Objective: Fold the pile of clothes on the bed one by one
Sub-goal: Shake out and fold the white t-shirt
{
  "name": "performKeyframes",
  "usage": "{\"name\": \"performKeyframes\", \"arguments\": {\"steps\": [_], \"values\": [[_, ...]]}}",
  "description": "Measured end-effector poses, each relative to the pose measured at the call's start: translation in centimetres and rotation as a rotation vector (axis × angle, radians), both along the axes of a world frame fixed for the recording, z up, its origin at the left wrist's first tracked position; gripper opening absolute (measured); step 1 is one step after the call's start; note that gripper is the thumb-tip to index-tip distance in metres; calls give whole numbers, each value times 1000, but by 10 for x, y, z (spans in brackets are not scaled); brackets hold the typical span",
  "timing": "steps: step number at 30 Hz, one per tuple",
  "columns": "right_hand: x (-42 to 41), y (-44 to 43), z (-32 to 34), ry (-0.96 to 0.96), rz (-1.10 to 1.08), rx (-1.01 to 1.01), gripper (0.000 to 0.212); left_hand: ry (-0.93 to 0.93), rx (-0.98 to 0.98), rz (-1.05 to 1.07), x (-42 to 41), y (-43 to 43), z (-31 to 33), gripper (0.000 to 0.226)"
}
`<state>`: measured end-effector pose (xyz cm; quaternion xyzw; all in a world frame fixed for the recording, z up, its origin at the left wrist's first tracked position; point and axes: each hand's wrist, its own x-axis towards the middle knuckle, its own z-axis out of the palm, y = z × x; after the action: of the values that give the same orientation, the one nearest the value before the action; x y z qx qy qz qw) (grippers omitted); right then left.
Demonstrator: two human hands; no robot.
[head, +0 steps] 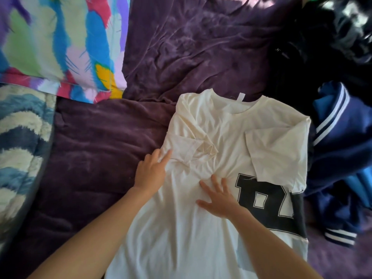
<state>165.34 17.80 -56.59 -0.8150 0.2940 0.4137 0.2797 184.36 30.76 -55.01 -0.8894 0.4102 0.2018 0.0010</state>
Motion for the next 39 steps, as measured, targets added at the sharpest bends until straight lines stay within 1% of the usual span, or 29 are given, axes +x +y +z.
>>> {"name": "performKeyframes", "arguments": {"steps": [1, 3, 4, 7, 8, 10, 11, 12, 14, 15, 16, 17, 19, 20, 22, 23, 24, 25, 27, 29, 30, 31, 33, 34, 35, 36, 37, 38, 39], "values": [[0, 0, -1, 0, -1, 10, 72, 25, -60, 65, 3, -3, 1, 65], [0, -1, 1, -9, 4, 21, 73, 54, -108, 123, 7, -11, 5, 59], [0, -3, 1, -18, 7, 23, 73, 81, -147, 161, 8, -14, 7, 51], [0, -4, 7, -18, 2, 54, 72, 150, -348, 292, 6, -10, 15, 16], [3, -5, 11, -6, -5, 70, 71, 148, -378, 303, 6, -4, 17, 10], [13, -7, 22, 28, 9, 63, 67, 147, -382, 319, 4, 5, 17, 13], [20, -8, 28, 20, 25, 7, 63, 147, -383, 336, 3, 8, 16, 14], [29, -7, 34, -33, 10, -80, 55, 145, -389, 350, 2, 10, 15, 15], [45, -3, 43, -256, -135, -268, 42, 142, -411, 354, 1, 10, 14, 17], [52, 3, 45, -385, -201, -326, 40, 137, -419, 341, -1, 9, 13, 19], [58, 10, 46, -478, -220, -341, 41, 131, -430, 322, -2, 7, 11, 21], [63, 18, 45, -519, -230, -320, 44, 128, -442, 303, -3, 7, 10, 22], [73, 34, 37, -484, -321, -210, 50, 117, -470, 278, -3, 6, 8, 22], [79, 38, 34, -448, -428, -130, 49, 107, -480, 266, -4, 6, 8, 22], [89, 40, 28, -439, -695, 60, 35, 61, -508, 218, -3, 7, 8, 24], [91, 40, 25, -447, -757, 112, 25, 29, -527, 179, -2, 9, 8, 25], [91, 39, 25, -442, -752, 103, 18, -7, -539, 139, -1, 10, 7, 27], [89, 35, 25, -441, -753, 54, 19, -47, -542, 105, 2, 12, 6, 29], [86, 19, 25, -484, -840, -121, 26, -135, -544, 53, 5, 14, 4, 29], [89, -5, 25, -568, -936, -242, 19, -230, -550, -26, 5, 13, 1, 18], [93, -19, 26, -596, -934, -256, 19, -269, -552, -78, 4, 11, 0, 10], [99, -31, 27, -616, -891, -231, 25, -296, -549, -120, 3, 9, -1, 7], [114, -49, 28, -606, -731, -157, 37, -324, -543, -159, 3, 4, -2, 15], [122, -54, 28, -565, -641, -139, 38, -327, -549, -162, 3, 1, -1, 20], [129, -57, 28, -514, -561, -128, 30, -318, -561, -169, 4, -1, -1, 23], [134, -59, 27, -477, -512, -129, 16, -300, -580, -177, 5, -3, 0, 24], [138, -62, 28, -477, -489, -144, 16, -276, -608, -185, 6, -4, 2, 24], [140, -66, 30, -504, -507, -164, 22, -250, -639, -193, 7, -4, 4, 24], [143, -72, 32, -558, -575, -191, 22, -238, -664, -202, 9, -3, 6, 23]]}}
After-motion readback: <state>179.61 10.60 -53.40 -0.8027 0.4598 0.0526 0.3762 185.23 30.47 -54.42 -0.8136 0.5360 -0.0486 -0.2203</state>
